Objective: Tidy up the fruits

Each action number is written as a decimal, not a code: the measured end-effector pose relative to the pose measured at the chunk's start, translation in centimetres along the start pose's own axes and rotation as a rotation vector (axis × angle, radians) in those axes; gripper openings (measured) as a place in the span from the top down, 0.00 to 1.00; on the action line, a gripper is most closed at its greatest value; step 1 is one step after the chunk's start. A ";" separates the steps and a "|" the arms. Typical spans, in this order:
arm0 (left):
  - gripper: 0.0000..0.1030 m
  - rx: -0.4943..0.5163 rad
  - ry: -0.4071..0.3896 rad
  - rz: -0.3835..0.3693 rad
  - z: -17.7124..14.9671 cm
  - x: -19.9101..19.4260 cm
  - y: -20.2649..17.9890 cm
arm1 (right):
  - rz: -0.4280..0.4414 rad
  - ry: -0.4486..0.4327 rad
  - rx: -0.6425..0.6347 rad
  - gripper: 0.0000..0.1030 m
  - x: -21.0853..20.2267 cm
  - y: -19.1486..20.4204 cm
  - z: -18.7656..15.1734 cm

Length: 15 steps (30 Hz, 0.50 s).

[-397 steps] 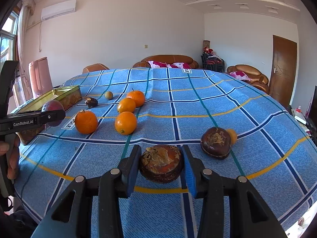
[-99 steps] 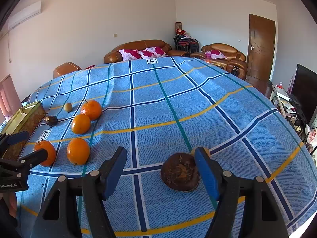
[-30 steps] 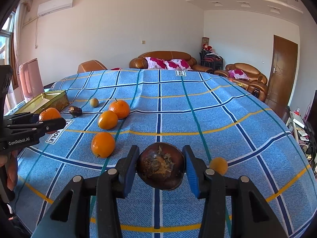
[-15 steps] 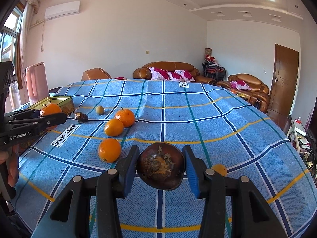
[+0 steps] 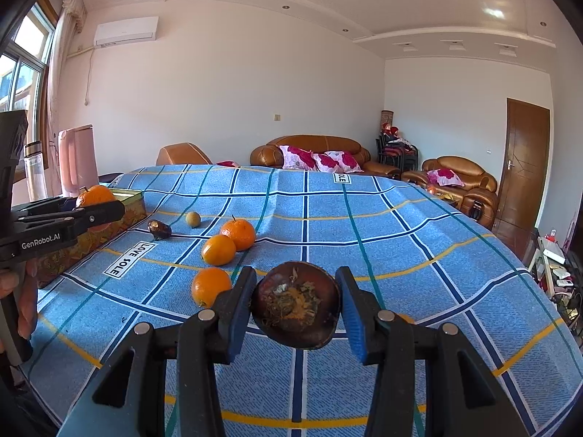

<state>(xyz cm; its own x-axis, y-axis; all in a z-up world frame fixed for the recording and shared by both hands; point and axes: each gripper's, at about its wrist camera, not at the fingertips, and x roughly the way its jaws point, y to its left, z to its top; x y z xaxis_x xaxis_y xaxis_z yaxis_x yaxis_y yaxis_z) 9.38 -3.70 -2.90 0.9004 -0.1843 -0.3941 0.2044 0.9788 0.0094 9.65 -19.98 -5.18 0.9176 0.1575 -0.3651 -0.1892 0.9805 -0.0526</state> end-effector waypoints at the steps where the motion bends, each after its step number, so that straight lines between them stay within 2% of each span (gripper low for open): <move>1: 0.54 0.001 -0.008 0.003 0.0 -0.2 -0.1 | 0.001 -0.007 -0.002 0.55 -0.1 0.0 0.0; 15: 0.54 0.003 -0.083 0.031 -0.1 -1.6 0.1 | -0.003 -0.066 -0.031 0.55 -1.1 0.4 -0.1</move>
<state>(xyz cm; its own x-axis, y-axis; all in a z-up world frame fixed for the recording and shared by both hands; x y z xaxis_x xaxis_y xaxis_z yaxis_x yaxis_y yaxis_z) 7.89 -3.25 -2.38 0.9351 -0.1606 -0.3160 0.1768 0.9840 0.0232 8.55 -19.76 -4.92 0.9389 0.1627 -0.3032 -0.1959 0.9772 -0.0824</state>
